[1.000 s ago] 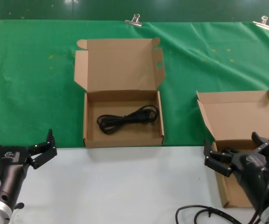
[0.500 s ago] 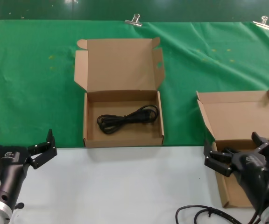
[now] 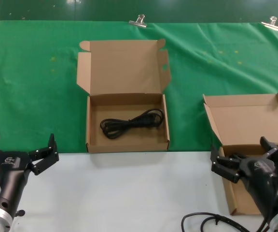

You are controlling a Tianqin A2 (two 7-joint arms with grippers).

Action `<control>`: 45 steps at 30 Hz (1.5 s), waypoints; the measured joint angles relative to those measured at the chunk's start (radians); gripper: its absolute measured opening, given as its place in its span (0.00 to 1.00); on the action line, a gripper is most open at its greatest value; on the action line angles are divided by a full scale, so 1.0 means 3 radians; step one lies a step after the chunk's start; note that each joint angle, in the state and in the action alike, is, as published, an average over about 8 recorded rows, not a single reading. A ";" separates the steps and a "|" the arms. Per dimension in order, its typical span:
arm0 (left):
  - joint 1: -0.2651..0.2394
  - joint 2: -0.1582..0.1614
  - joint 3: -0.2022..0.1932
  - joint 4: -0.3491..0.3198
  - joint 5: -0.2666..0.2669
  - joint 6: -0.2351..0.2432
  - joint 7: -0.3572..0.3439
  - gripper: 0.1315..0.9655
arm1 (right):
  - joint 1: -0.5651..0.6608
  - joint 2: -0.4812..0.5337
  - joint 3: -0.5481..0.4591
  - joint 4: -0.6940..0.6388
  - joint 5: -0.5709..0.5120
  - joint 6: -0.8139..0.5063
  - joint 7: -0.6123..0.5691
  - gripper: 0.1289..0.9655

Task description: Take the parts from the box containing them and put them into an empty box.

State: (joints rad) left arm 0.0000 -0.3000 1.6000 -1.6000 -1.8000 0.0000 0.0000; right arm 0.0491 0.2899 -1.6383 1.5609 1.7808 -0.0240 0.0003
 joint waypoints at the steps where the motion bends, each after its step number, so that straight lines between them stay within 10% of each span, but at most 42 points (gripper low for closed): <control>1: 0.0000 0.0000 0.0000 0.0000 0.0000 0.0000 0.0000 1.00 | 0.0000 0.0000 0.0000 0.0000 0.0000 0.0000 0.0000 1.00; 45: 0.0000 0.0000 0.0000 0.0000 0.0000 0.0000 0.0000 1.00 | 0.0000 0.0000 0.0000 0.0000 0.0000 0.0000 0.0000 1.00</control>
State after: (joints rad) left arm 0.0000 -0.3000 1.6000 -1.6000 -1.8000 0.0000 0.0000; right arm 0.0491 0.2899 -1.6383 1.5609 1.7808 -0.0240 0.0003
